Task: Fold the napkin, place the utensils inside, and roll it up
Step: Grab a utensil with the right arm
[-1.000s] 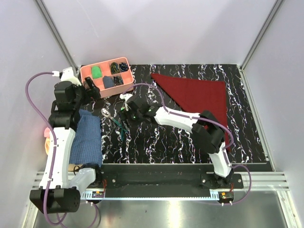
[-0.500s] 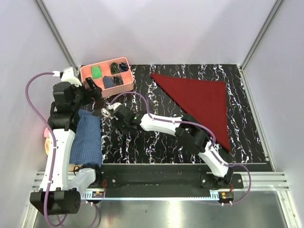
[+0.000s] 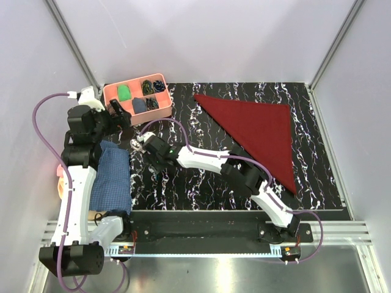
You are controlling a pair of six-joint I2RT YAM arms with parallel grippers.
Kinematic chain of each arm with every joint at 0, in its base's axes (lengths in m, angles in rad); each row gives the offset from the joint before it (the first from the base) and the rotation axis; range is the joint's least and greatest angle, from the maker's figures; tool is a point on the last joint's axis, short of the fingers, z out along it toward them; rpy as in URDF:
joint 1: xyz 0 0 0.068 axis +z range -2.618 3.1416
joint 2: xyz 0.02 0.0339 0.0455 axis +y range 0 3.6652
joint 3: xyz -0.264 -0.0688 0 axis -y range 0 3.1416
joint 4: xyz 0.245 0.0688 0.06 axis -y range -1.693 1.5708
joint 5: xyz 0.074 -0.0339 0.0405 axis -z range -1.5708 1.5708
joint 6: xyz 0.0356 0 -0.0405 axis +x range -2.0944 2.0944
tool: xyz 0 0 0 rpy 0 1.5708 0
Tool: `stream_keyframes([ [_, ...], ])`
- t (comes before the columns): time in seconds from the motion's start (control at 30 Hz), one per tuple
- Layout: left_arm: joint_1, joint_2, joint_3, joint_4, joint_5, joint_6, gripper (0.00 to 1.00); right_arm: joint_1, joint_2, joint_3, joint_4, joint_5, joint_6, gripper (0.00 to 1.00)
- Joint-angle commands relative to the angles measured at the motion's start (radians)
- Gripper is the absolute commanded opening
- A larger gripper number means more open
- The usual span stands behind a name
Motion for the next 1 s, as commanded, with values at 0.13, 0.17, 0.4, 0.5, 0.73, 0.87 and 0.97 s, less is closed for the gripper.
stream_keyframes([
  [0.13, 0.005, -0.020, -0.003, 0.058, 0.025, -0.007, 0.99, 0.001, 0.044, 0.066, -0.011, 0.000, -0.021, 0.35],
  [0.17, 0.005, -0.020, -0.005, 0.058, 0.025, -0.009, 0.99, 0.001, 0.046, 0.068, -0.013, -0.004, -0.021, 0.29],
  [0.4, 0.005, -0.020, -0.006, 0.060, 0.029, -0.012, 0.99, 0.002, 0.044, 0.083, -0.015, -0.030, -0.024, 0.04],
  [0.5, 0.005, -0.019, -0.006, 0.061, 0.029, -0.013, 0.99, 0.001, 0.030, 0.083, -0.012, -0.052, -0.031, 0.00],
  [0.73, 0.007, -0.019, -0.008, 0.060, 0.028, -0.013, 0.99, 0.001, -0.108, -0.053, 0.099, -0.055, -0.005, 0.00],
  [0.87, 0.007, -0.016, -0.008, 0.058, 0.028, -0.015, 0.99, 0.001, -0.221, -0.176, 0.176, -0.015, -0.008, 0.00],
  [0.97, 0.004, -0.013, -0.008, 0.060, 0.025, -0.015, 0.99, -0.001, -0.293, -0.245, 0.180, 0.045, -0.021, 0.00],
])
